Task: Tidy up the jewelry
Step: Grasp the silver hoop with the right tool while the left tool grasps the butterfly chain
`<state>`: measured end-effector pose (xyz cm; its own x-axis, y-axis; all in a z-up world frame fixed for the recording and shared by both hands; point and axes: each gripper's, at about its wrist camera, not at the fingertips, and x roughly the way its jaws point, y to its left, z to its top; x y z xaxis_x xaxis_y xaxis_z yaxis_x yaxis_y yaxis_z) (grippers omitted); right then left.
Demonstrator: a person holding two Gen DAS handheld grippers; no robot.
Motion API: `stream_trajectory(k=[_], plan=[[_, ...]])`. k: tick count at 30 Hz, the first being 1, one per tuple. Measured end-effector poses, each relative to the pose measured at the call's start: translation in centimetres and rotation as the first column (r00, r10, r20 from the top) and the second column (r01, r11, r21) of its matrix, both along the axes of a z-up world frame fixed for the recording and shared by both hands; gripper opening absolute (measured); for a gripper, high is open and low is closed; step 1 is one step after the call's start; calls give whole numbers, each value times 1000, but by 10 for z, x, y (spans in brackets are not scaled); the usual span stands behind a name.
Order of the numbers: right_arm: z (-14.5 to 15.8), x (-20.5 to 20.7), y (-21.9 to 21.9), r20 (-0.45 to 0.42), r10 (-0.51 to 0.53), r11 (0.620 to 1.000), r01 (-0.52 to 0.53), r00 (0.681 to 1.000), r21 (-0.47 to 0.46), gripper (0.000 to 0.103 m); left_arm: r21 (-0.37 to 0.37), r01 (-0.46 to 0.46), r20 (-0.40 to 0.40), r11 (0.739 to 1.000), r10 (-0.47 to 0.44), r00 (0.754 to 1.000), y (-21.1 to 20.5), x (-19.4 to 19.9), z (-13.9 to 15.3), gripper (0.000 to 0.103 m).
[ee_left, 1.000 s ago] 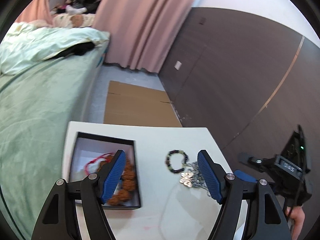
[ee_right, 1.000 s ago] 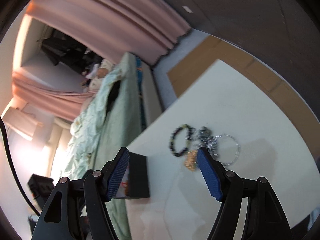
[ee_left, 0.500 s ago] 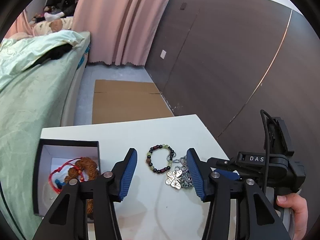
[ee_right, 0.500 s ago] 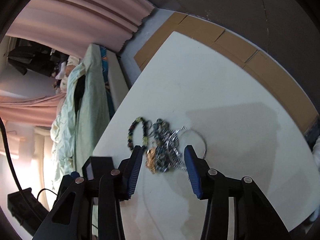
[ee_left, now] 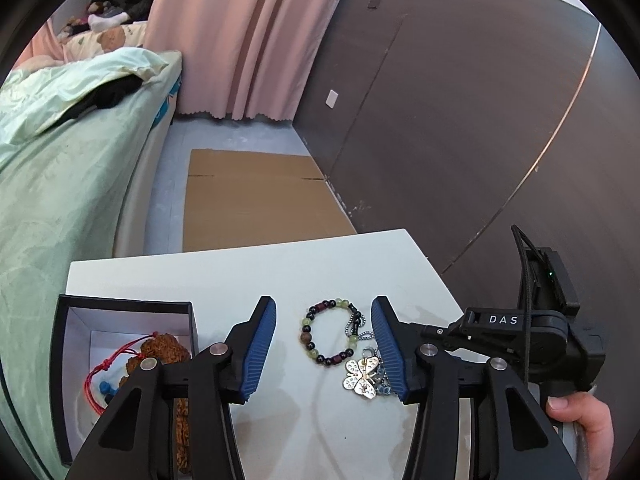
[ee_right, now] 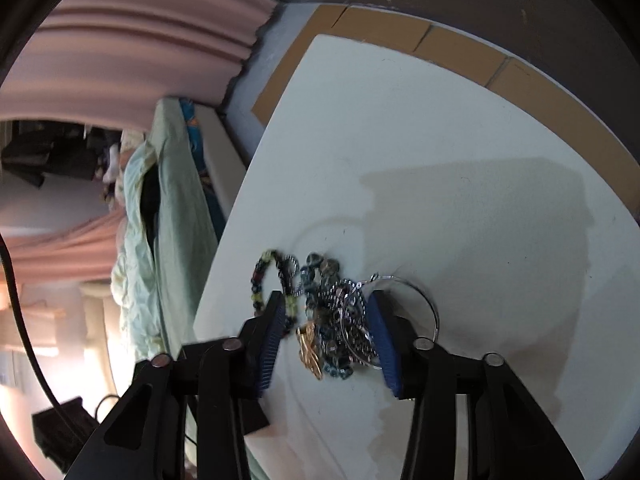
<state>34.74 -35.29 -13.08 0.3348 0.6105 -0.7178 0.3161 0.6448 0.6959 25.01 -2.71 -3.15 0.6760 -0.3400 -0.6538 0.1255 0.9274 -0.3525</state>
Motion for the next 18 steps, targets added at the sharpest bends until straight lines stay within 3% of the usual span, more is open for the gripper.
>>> stream_trajectory(k=[5, 11, 18], plan=[[-1, -1, -1, 2, -66, 998, 66, 998, 10, 33, 0, -2, 1, 1000, 2, 1000, -2, 1, 1, 51], [-10, -4, -10, -25, -134, 991, 134, 991, 18, 3, 14, 10, -8, 1000, -10, 1000, -10, 4, -2, 51], [-10, -11, -18, -40, -146, 987, 148, 988, 58, 3, 56, 39, -42, 998, -36, 998, -27, 12, -14, 51]])
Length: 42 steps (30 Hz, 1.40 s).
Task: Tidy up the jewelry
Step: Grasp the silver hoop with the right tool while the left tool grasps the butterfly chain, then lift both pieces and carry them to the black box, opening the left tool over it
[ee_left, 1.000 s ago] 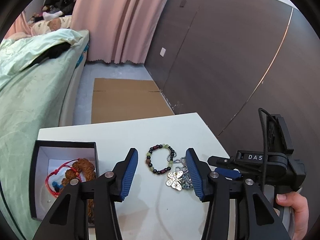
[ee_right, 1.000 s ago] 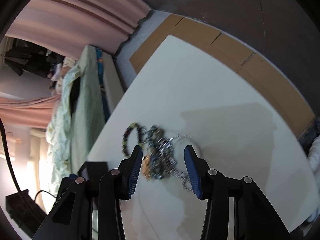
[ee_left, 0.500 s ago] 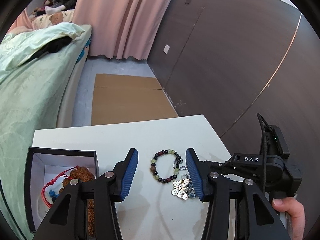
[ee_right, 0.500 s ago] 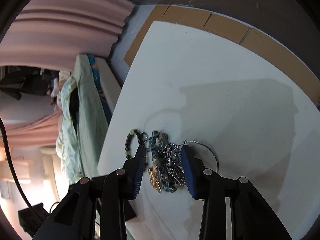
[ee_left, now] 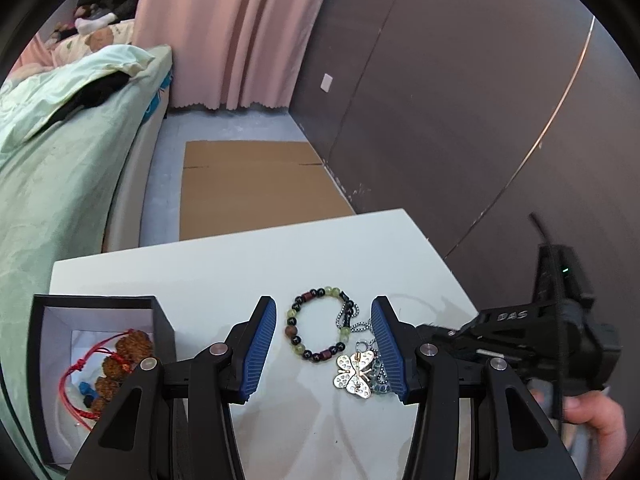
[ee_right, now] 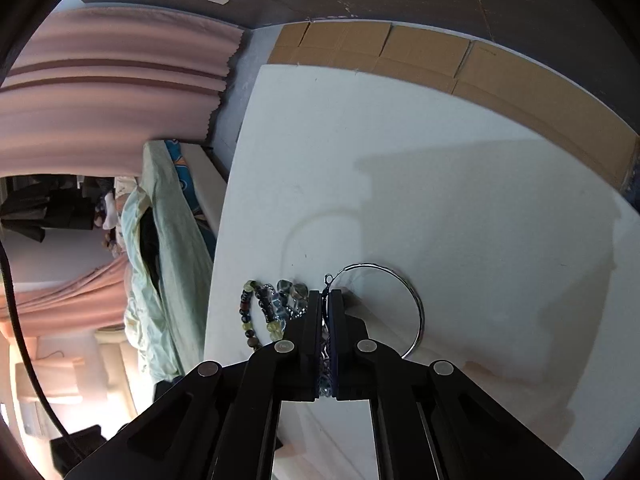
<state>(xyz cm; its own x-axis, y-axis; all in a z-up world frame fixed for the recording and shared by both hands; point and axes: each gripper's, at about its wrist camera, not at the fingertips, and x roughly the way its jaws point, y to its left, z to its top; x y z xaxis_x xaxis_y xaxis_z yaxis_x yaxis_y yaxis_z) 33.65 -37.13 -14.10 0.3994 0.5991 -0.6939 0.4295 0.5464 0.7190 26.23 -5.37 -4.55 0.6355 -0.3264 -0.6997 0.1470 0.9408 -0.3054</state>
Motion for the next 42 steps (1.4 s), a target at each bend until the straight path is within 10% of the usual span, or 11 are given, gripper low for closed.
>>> stream_trajectory(k=[20, 26, 30, 42], plan=[[27, -7, -17, 98, 36, 998, -42, 995, 55, 3, 208, 107, -90, 972, -90, 992, -49, 17, -47, 32], [25, -6, -17, 94, 32, 997, -38, 995, 66, 3, 224, 130, -100, 966, -110, 989, -52, 16, -57, 29], [25, -6, -16, 94, 34, 997, -41, 995, 65, 3, 198, 185, -104, 963, -167, 980, -54, 14, -56, 7], [39, -7, -6, 150, 74, 995, -83, 986, 53, 3, 143, 161, -40, 977, -156, 987, -46, -4, -24, 7]])
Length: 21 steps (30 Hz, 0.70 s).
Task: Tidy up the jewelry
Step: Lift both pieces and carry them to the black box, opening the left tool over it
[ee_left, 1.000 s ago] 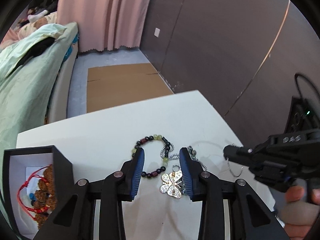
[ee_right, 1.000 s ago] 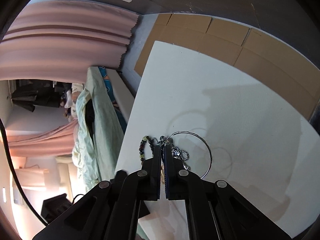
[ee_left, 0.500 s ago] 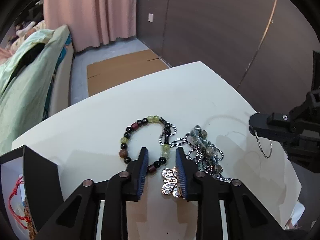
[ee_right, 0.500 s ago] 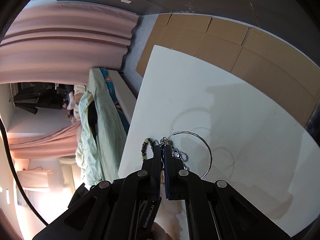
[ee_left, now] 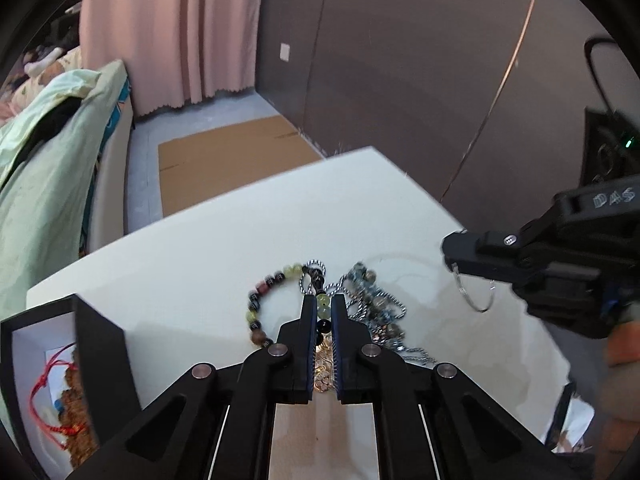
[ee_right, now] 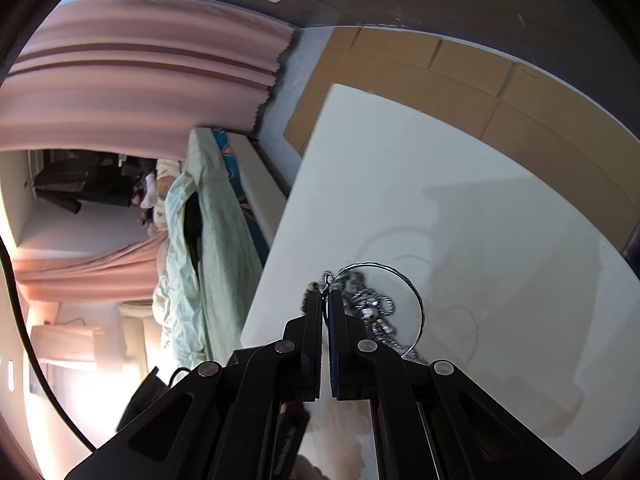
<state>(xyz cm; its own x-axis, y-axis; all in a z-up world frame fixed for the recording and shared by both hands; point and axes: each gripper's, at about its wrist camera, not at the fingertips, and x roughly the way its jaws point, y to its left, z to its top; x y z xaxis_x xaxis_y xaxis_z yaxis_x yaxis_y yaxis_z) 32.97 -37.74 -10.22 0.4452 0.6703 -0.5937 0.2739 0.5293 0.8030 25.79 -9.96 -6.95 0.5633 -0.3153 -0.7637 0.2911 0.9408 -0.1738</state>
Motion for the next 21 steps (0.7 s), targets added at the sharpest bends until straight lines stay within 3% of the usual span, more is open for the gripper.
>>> stream_trajectory(k=[15, 21], plan=[[39, -14, 37, 195, 122, 993, -119, 973, -29, 3, -135, -89, 108, 987, 104, 989, 50, -32, 58, 6], [49, -19, 55, 260, 164, 986, -163, 952, -26, 3, -168, -155, 165, 974, 183, 969, 81, -47, 78, 6]])
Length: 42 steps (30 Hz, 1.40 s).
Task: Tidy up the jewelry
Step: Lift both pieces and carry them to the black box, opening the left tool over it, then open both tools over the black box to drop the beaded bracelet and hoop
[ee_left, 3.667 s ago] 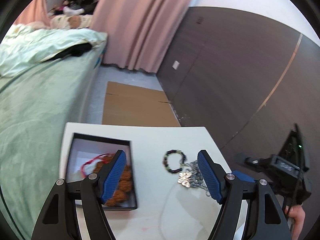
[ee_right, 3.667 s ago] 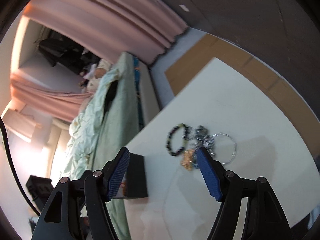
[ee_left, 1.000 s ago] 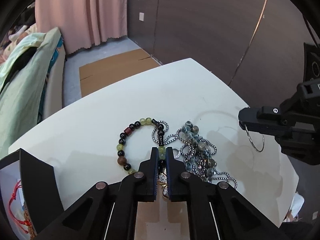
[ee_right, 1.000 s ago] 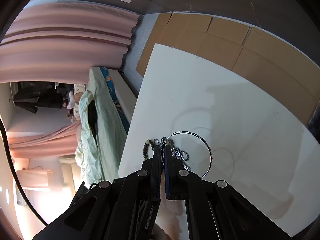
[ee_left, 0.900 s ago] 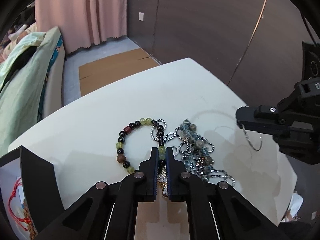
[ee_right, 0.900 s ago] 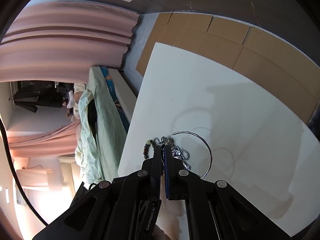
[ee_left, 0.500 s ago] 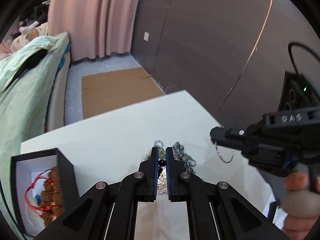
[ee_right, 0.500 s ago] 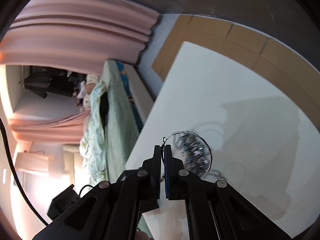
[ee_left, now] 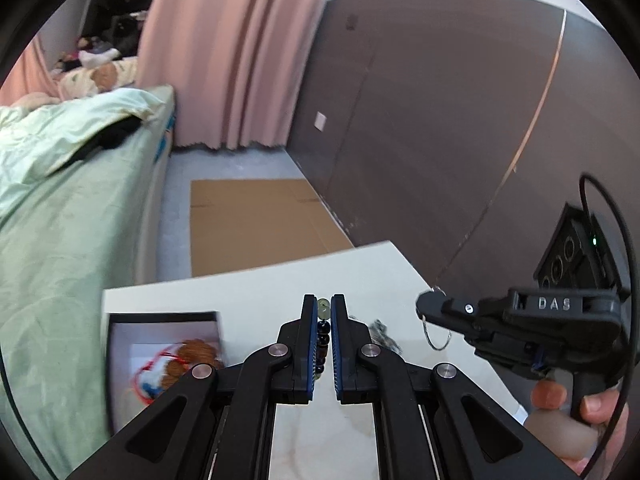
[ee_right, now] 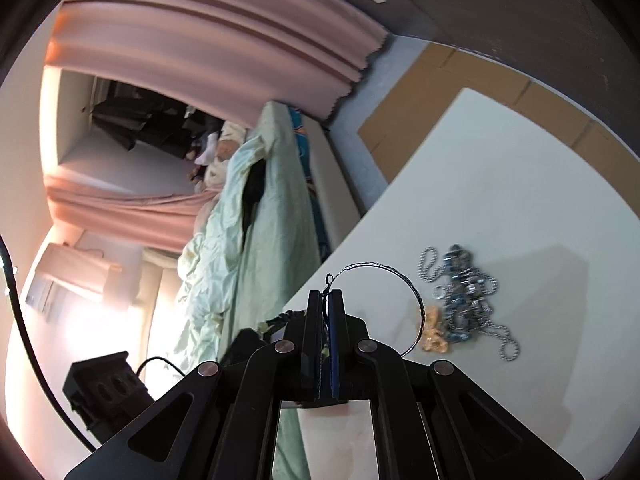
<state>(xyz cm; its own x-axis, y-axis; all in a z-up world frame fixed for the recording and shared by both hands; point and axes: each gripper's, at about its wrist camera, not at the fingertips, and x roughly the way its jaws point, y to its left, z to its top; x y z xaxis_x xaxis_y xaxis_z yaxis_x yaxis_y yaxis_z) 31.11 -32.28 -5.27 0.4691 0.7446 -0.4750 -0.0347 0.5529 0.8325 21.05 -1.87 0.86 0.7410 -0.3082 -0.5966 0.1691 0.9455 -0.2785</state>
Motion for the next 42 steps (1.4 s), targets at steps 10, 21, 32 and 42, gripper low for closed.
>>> stream_trajectory(k=[10, 21, 32, 42], plan=[[9, -15, 35, 70, 85, 996, -86, 994, 6, 3, -33, -95, 5, 995, 95, 995, 50, -12, 5, 6], [5, -23, 68, 80, 150, 989, -149, 985, -20, 3, -46, -233, -77, 971, 229, 970, 93, -17, -7, 7], [0, -22, 105, 94, 207, 978, -205, 974, -29, 3, -98, -292, -152, 951, 276, 949, 123, -21, -13, 50], [-3, -15, 145, 104, 277, 959, -281, 955, 24, 3, -117, -354, -115, 928, 341, 933, 147, -26, -6, 68]])
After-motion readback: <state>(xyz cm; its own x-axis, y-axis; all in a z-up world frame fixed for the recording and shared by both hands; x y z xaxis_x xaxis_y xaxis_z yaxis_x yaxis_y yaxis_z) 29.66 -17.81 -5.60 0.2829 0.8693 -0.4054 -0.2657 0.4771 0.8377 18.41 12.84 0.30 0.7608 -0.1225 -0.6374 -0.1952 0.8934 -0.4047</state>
